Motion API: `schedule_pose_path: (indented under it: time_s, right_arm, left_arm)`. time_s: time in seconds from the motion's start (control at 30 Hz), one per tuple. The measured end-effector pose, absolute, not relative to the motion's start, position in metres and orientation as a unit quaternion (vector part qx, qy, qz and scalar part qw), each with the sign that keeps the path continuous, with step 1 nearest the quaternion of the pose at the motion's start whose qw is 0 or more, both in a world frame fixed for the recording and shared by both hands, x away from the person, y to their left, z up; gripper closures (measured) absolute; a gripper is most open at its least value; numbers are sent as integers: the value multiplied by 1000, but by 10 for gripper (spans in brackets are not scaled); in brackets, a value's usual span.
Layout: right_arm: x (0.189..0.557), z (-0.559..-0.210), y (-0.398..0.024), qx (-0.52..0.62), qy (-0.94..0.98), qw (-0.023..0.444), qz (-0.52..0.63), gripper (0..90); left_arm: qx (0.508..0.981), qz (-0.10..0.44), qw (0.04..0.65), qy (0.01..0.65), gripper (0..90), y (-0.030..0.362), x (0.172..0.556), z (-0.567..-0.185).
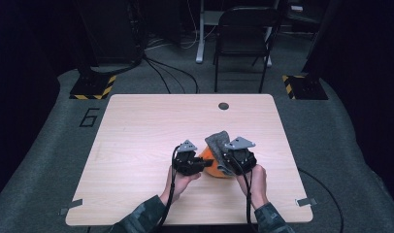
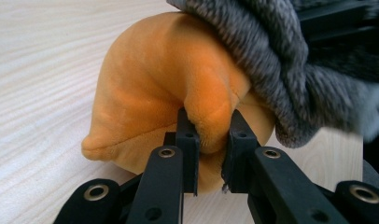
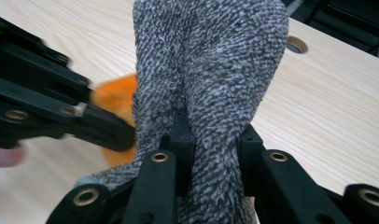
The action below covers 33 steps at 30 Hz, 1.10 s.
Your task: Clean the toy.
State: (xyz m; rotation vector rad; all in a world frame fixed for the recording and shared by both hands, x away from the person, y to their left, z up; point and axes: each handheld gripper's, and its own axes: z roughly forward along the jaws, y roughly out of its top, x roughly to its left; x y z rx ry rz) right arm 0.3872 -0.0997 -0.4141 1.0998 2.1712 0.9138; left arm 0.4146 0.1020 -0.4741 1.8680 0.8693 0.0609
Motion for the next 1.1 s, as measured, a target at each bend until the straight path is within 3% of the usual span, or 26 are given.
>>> schedule_pose_path:
  time_s: [0.47,0.83,0.97,1.1]
  right_arm:
    - [404,-442,-138,473,790,253,298,761]
    - [431,-498,-159,508,803,208,233,759]
    - [429,-481,-162,505,798,219,246,757]
    - [413,-436,-165,502,776,239,297,755]
  left_arm:
    - [779,27,518,352,788,99,418,-477]
    - [775,21,523,355,784,103,421,-478]
    - [774,21,522,358,784,105,421,-477]
    - [775,23,521,357,783,104,420,-477]
